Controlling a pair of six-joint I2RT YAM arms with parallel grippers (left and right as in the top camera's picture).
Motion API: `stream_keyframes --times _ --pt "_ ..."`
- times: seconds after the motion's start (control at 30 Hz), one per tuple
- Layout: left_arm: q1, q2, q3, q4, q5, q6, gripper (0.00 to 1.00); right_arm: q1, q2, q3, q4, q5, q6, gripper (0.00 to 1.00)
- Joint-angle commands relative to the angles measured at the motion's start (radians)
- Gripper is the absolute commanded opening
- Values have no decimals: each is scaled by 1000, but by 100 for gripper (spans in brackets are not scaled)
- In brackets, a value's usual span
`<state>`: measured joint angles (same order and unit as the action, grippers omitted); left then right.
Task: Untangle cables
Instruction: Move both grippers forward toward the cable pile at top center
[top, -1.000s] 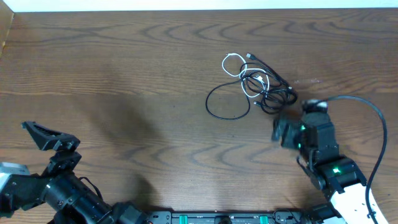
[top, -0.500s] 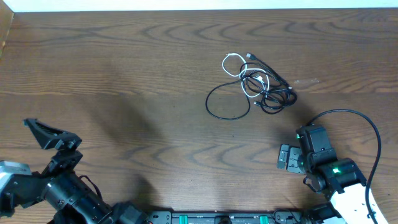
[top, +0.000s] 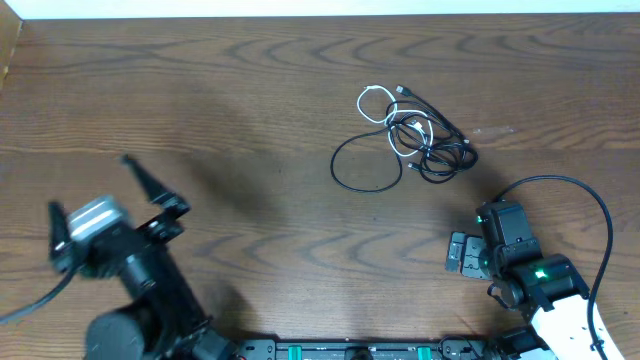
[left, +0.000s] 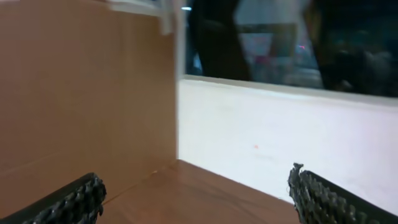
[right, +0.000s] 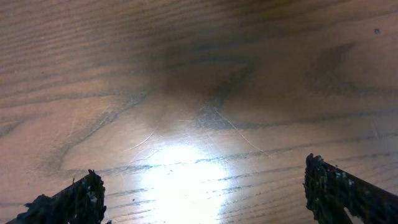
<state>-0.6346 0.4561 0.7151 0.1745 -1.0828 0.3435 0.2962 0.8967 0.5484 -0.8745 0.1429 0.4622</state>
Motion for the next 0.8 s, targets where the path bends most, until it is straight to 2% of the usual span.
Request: stream_keyframes --times 0.0,0.17,0.5,0.77 --pt "5 65 8 -7 124 -70 97 4 -2 8 0 8 -7 99" --pt "5 163 8 -55 246 -154 97 4 -2 8 26 7 -6 99" --pt "5 299 13 -100 533 -314 97 4 -2 8 222 -98 -3 99" --pt "14 400 103 -285 732 -386 97 -1 -2 8 355 -137 -4 99"
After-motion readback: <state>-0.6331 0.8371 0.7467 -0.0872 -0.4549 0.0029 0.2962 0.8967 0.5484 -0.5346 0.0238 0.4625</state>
